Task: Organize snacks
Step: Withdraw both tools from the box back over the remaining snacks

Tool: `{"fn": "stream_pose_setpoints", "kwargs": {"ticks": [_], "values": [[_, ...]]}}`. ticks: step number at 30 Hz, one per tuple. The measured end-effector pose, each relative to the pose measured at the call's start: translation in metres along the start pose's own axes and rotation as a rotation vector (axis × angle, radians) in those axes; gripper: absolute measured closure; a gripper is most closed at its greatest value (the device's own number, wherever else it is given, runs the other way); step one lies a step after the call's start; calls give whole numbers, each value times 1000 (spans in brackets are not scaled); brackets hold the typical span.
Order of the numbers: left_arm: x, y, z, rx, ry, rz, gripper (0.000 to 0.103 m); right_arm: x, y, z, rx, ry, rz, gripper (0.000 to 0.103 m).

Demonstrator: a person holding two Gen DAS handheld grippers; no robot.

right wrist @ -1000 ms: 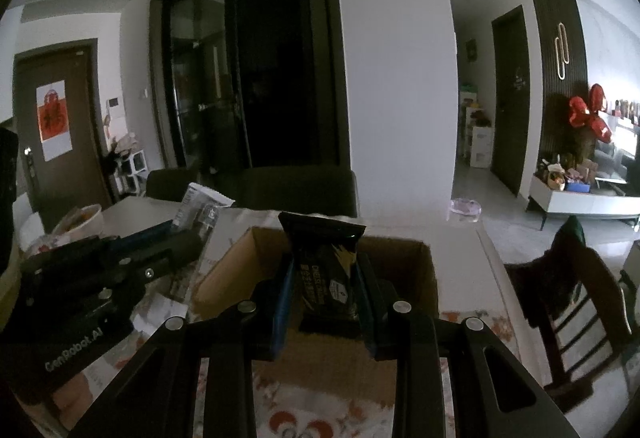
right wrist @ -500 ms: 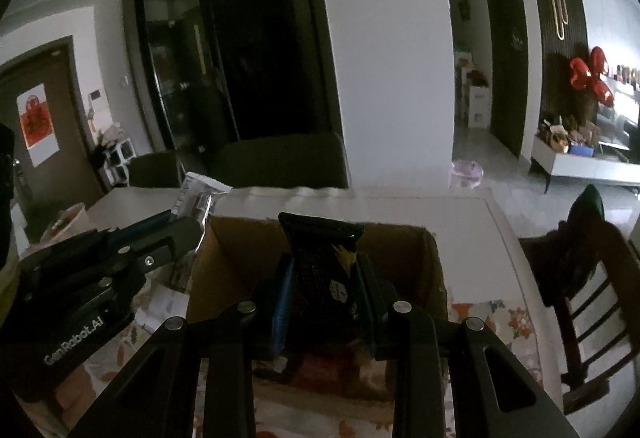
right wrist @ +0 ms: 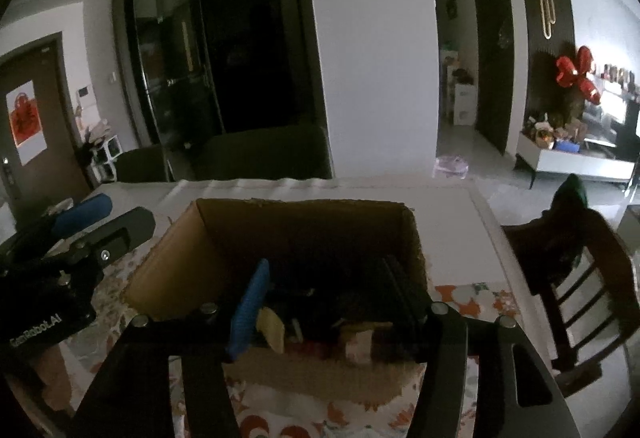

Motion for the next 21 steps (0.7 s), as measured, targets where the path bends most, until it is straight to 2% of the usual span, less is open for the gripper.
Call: {"fn": "stream_pose_setpoints", "kwargs": {"ticks": [11,21], "values": [[-5,55,-24,-4,0,-2,25,15,59,-24,-50,-8,-2,41],[-19,83,-69,62,-35,-13,25,15,94,-63,-43,-20,-45,41]]}}
Point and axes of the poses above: each gripper's, at about its wrist camera, not at the fingertips, and y roughly against the way its jaws point, x to its left, z to its top, the point moved 3 cm from there along -y, roughly the way its jaws point, and after that the axes turned 2 degrees about x, right-handed, at the moved point
